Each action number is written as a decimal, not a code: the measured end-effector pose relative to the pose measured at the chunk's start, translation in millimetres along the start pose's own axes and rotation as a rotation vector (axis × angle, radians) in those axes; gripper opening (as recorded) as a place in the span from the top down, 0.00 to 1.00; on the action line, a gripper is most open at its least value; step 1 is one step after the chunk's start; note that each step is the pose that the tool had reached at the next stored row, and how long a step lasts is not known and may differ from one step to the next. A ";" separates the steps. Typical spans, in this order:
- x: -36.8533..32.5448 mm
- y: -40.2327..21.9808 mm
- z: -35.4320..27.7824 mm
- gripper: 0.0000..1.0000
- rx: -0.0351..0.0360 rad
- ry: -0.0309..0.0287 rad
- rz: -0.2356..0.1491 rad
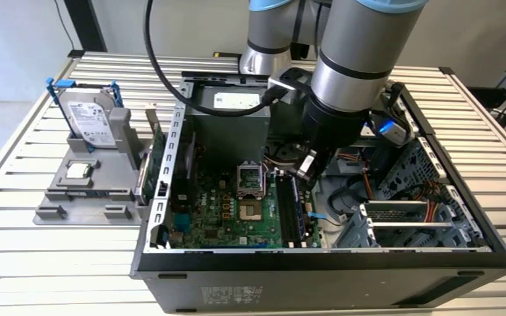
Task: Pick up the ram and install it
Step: 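Press down the ram until it locks into place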
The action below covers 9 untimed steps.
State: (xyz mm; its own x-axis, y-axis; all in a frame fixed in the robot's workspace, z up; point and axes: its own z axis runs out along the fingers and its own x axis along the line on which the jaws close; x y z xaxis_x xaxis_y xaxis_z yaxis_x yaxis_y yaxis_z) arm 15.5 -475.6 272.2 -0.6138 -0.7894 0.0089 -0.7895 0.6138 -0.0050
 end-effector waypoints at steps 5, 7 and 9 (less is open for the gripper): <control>0.0 0.0 0.0 1.00 0.0006 -0.0004 -0.072; -0.1 0.1 0.0 1.00 0.0009 -0.0005 -0.098; -0.1 0.1 0.0 1.00 0.0010 -0.0006 -0.119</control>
State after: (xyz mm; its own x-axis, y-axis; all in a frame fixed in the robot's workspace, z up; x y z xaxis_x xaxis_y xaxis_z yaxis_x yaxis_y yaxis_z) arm 15.5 -475.4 272.2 -0.5156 -0.8568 0.0088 -0.8568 0.5156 -0.0050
